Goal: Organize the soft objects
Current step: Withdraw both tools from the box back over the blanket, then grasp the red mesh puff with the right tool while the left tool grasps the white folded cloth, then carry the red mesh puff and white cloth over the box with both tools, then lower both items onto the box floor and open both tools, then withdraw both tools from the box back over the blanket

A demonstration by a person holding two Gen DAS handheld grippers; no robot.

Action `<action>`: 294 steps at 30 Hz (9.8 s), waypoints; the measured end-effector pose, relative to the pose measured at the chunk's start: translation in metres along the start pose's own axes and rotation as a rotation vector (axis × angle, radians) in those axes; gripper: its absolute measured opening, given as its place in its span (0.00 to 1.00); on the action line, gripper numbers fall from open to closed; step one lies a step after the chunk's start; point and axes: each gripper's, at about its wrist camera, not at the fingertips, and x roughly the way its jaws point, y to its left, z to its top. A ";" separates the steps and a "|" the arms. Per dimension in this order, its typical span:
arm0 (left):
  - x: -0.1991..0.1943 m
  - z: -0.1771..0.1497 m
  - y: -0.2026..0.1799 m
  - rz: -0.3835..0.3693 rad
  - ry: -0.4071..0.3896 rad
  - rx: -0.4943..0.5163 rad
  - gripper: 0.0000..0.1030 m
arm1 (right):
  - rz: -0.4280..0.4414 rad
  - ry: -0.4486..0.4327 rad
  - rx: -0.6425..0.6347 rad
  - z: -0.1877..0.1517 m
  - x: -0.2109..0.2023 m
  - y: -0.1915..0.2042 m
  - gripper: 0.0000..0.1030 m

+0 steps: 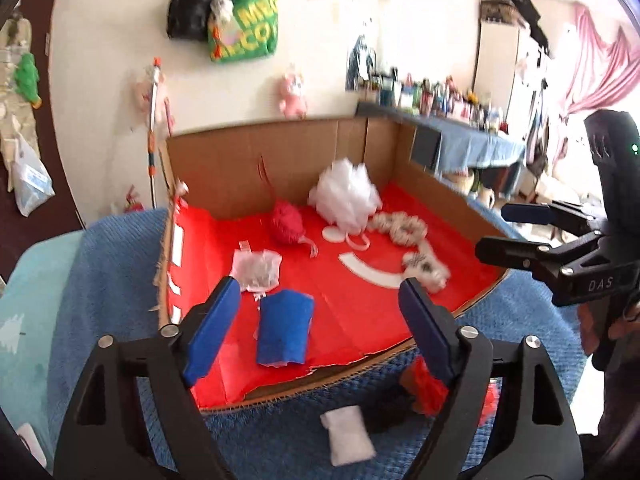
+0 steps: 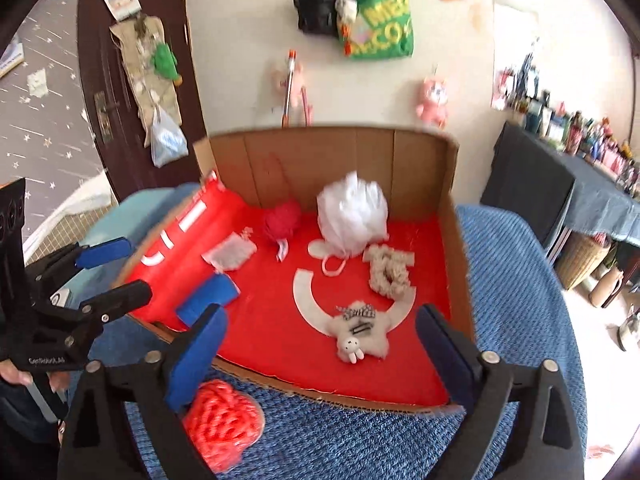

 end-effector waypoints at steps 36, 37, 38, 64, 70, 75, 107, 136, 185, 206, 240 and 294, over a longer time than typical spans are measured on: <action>-0.083 -0.084 -0.053 0.090 -0.176 -0.004 0.95 | -0.113 -0.307 0.026 -0.118 -0.095 0.043 1.00; -0.084 -0.086 -0.053 0.089 -0.176 -0.007 0.95 | -0.116 -0.304 0.026 -0.120 -0.094 0.043 1.00; -0.083 -0.087 -0.053 0.087 -0.176 -0.009 0.95 | -0.124 -0.304 0.026 -0.123 -0.093 0.043 1.00; -0.050 -0.140 -0.042 0.118 -0.099 -0.086 0.95 | -0.189 -0.250 0.117 -0.178 -0.048 0.034 1.00; -0.047 -0.142 -0.043 0.128 -0.092 -0.091 0.95 | -0.181 -0.228 0.137 -0.182 -0.041 0.030 1.00; -0.046 -0.143 -0.043 0.131 -0.084 -0.091 0.95 | -0.181 -0.215 0.149 -0.185 -0.038 0.028 1.00; -0.031 -0.112 -0.022 0.083 -0.007 -0.105 0.95 | -0.162 -0.204 0.169 -0.149 -0.036 0.014 1.00; 0.026 -0.099 0.000 -0.176 0.261 -0.031 0.25 | 0.298 0.035 0.200 -0.102 0.027 0.032 0.52; 0.008 -0.104 -0.019 -0.069 0.196 0.058 0.18 | -0.075 -0.064 0.043 -0.121 -0.008 0.012 0.62; 0.043 -0.016 -0.011 -0.173 0.165 0.053 0.18 | 0.119 -0.099 0.021 -0.030 0.019 0.002 0.62; 0.184 0.023 0.007 -0.143 0.452 0.011 0.18 | 0.135 0.298 0.017 0.030 0.163 -0.025 0.66; 0.153 0.034 0.000 -0.095 0.386 0.052 0.63 | 0.138 0.258 0.057 0.037 0.133 -0.029 0.78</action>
